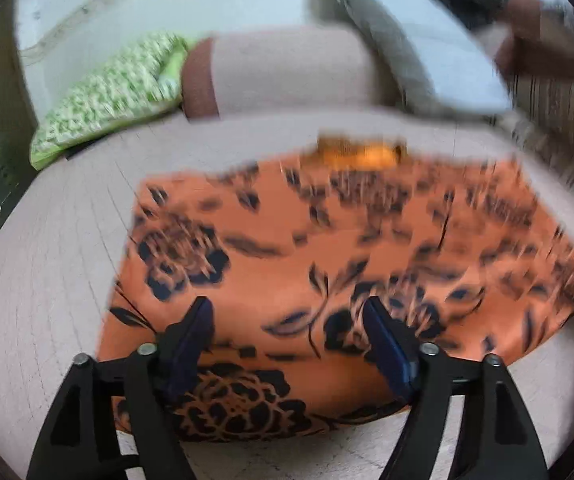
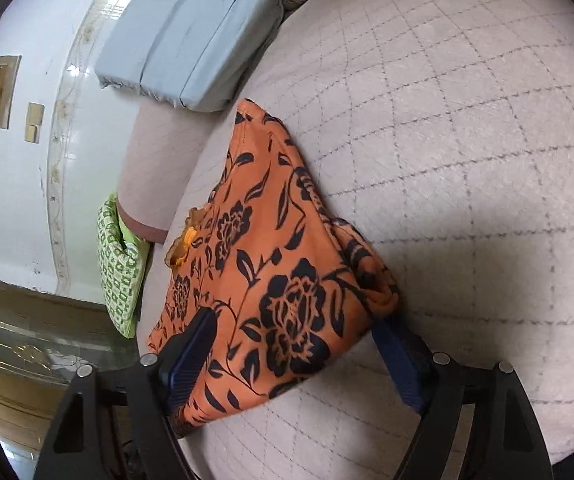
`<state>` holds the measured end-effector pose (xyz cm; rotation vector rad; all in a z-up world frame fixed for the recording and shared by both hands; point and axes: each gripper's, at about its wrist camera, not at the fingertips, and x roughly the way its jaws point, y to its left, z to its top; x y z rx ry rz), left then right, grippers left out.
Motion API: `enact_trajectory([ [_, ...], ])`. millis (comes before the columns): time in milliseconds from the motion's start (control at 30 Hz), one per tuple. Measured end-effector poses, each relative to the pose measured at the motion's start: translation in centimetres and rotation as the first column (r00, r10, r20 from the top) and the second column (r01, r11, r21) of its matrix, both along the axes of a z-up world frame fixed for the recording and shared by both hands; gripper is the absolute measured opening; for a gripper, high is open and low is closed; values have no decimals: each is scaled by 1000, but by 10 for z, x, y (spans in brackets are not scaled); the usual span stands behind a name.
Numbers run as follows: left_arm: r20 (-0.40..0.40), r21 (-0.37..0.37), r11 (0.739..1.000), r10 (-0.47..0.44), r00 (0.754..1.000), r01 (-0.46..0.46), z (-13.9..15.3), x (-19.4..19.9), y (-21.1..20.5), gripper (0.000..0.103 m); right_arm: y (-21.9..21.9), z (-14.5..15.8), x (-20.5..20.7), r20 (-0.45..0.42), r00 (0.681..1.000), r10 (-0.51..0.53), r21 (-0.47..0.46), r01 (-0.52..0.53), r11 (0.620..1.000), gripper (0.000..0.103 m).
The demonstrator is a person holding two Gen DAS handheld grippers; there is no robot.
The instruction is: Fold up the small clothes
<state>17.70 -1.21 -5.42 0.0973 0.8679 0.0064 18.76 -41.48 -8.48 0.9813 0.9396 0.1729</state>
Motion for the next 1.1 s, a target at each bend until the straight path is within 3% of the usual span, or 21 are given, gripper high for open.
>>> enact_trajectory([
  [67,-90,-4,1000,15,996,-15,-21,10,0,80,5,2,3,12,1000,21,35,-21,999,82],
  [200,-47,-81,996,33,998,-37,-3,9,5,80,14,-3,9,3,1000,23,4,-23,1000,82],
  [300,3,-74,997,36,999,-35,5,4,2,80,17,-1,11,7,1000,26,-25,-25,999,82],
  [433,-116,-37,999,29,993,-33,-20,15,0,82,18,-2,20,0,1000,26,-45,-26,999,81],
  [467,-88,-38,998,36,996,-39,-17,14,1,84,19,0,21,-9,1000,27,-68,-28,997,67],
  [500,-96,-29,999,32,995,-35,-17,15,-1,84,20,1,23,-24,999,37,-86,-39,996,18],
  [533,-99,-27,999,29,995,-32,-16,15,-1,84,21,7,21,-24,999,36,-116,-39,992,9],
  [600,-98,-36,999,31,995,-34,-17,15,0,84,26,26,14,28,998,59,-238,-51,970,9],
  [667,-97,-23,999,25,995,-27,-17,15,-1,85,24,8,18,-58,996,69,-265,-82,961,9],
  [700,-98,-21,999,26,995,-28,-17,14,-2,85,21,-6,19,-99,993,63,-229,-84,970,10],
  [767,-94,-26,999,27,995,-30,-18,15,1,85,17,-1,14,-49,997,63,-193,-72,979,16],
  [800,-92,-26,999,26,995,-28,-18,15,0,85,18,4,12,-22,997,69,-167,-72,983,25],
  [833,-92,-25,999,26,995,-28,-18,15,-1,85,19,7,10,-6,997,80,-149,-80,986,36],
  [867,-91,-26,999,28,995,-30,-16,15,-1,85,20,10,10,8,996,93,-135,-91,987,76],
  [900,-90,-32,999,35,995,-38,-14,13,-1,84,20,14,8,32,996,89,-135,-84,987,84],
  [1000,-41,-88,995,47,998,-51,0,8,5,84,18,17,9,53,996,69,-109,-62,992,84],
  [1100,-27,-53,997,53,998,-55,3,8,5,85,19,14,12,39,997,65,-96,-61,993,84],
])
